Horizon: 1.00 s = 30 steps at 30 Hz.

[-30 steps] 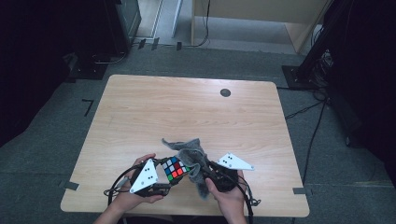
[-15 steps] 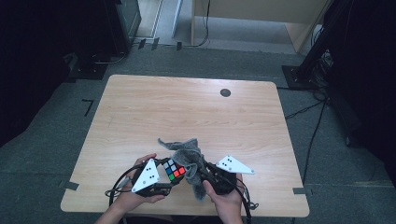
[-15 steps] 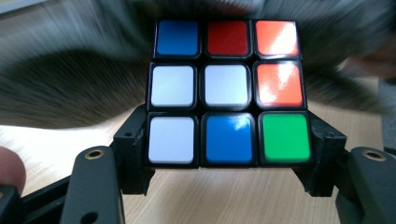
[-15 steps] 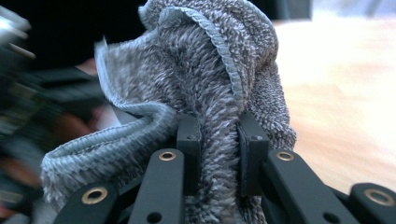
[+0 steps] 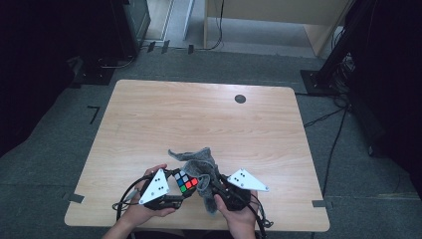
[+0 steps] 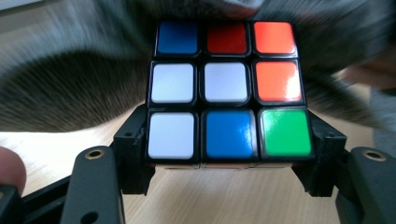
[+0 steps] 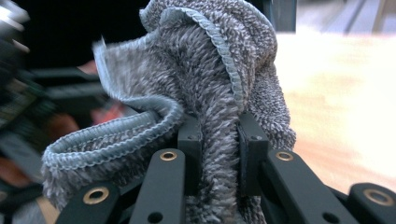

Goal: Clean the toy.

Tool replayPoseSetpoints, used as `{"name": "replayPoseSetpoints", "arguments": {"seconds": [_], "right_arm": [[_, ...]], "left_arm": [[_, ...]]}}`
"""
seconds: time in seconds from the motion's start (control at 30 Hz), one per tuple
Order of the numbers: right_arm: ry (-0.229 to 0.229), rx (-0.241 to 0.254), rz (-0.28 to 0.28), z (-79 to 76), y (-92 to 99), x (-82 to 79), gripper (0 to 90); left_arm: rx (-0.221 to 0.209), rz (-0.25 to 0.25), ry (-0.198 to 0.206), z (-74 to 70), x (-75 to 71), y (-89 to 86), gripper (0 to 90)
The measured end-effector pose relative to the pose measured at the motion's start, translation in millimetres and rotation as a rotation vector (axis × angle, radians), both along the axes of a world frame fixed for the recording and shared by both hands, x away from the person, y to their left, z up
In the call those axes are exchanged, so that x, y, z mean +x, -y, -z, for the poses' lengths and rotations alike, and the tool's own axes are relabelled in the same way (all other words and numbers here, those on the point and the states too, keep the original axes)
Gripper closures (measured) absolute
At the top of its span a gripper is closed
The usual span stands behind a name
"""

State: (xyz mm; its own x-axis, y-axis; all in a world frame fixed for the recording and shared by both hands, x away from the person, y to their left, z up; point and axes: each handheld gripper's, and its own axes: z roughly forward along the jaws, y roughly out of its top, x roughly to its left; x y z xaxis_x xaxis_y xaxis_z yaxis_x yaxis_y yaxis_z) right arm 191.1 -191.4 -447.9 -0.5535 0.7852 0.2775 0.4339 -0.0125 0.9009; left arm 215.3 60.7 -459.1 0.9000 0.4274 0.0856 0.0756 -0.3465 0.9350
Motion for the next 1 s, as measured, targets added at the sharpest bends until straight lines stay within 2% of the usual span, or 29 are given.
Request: {"name": "replayPoseSetpoints", "arguments": {"seconds": [0.07, 0.13, 0.2, 0.27, 0.3, 0.33, 0.4, 0.47, 0.57, 0.6, 0.67, 0.73, 0.77, 0.8, 0.83, 0.87, 1.0], "right_arm": [[-0.026, -0.028, 0.025, 4.1, 3.1, 3.9, 76.8], [-0.033, -0.026, 0.038, 3.5, 5.3, 4.5, 76.8], [0.011, -0.014, 0.040, -4.2, 5.5, 0.0, 76.7], [0.103, -0.023, 0.032, -13.8, 0.5, -9.1, 76.7], [0.140, -0.046, 0.021, -17.1, -4.2, -13.2, 76.7], [0.157, -0.066, 0.013, -18.4, -9.1, -16.1, 76.7], [0.164, -0.064, 0.021, -16.0, -12.8, -17.6, 76.8], [0.120, -0.062, 0.028, -9.9, -9.5, -12.1, 76.9], [0.053, -0.079, 0.051, -0.6, -3.8, -4.8, 76.8], [0.064, -0.071, 0.062, -1.3, -1.7, -5.3, 76.8], [0.141, -0.051, 0.065, -11.0, -0.8, -12.6, 76.8], [0.214, -0.076, 0.047, -22.2, -6.3, -20.4, 76.8], [0.225, -0.084, 0.031, -24.6, -9.9, -22.5, 76.7], [0.215, -0.091, 0.015, -24.2, -13.4, -23.0, 76.7], [0.200, -0.095, 0.007, -19.5, -16.0, -21.3, 76.8], [0.194, -0.086, 0.019, -15.7, -15.5, -20.2, 76.8], [0.055, -0.067, 0.049, 2.1, -5.0, -4.5, 76.8]], "left_arm": [[-0.013, -0.008, -0.005, -1.3, 2.1, -1.3, 34.1], [0.022, -0.038, 0.013, -0.7, 2.8, 0.4, 34.1], [0.033, -0.031, 0.002, 1.0, 3.5, 1.1, 34.1], [0.029, -0.028, -0.006, 0.9, 3.1, 2.7, 34.1], [0.018, -0.020, -0.012, -0.3, 3.0, 3.1, 34.1], [0.001, -0.009, -0.017, -2.0, 2.3, 2.9, 34.1], [0.005, -0.008, -0.011, -3.8, 1.6, 1.8, 34.1], [-0.010, 0.003, -0.013, -4.9, 1.5, -1.2, 34.1], [0.008, -0.021, 0.010, -5.6, 1.4, -0.6, 34.2], [0.010, -0.032, 0.008, -5.3, 2.0, -0.2, 34.1], [0.014, -0.041, -0.008, -4.3, 4.2, 0.1, 34.1], [0.003, -0.036, -0.022, -3.2, 5.9, -0.5, 34.1], [0.002, -0.034, -0.024, -3.2, 6.2, -0.4, 34.1], [-0.005, -0.029, -0.022, -3.7, 5.4, -0.1, 34.1], [0.005, -0.034, -0.014, -4.1, 4.6, 0.1, 34.1], [0.012, -0.035, -0.005, -4.1, 4.0, -0.1, 34.1], [-0.020, -0.027, -0.011, -6.3, 5.1, -4.5, 34.1]]}}
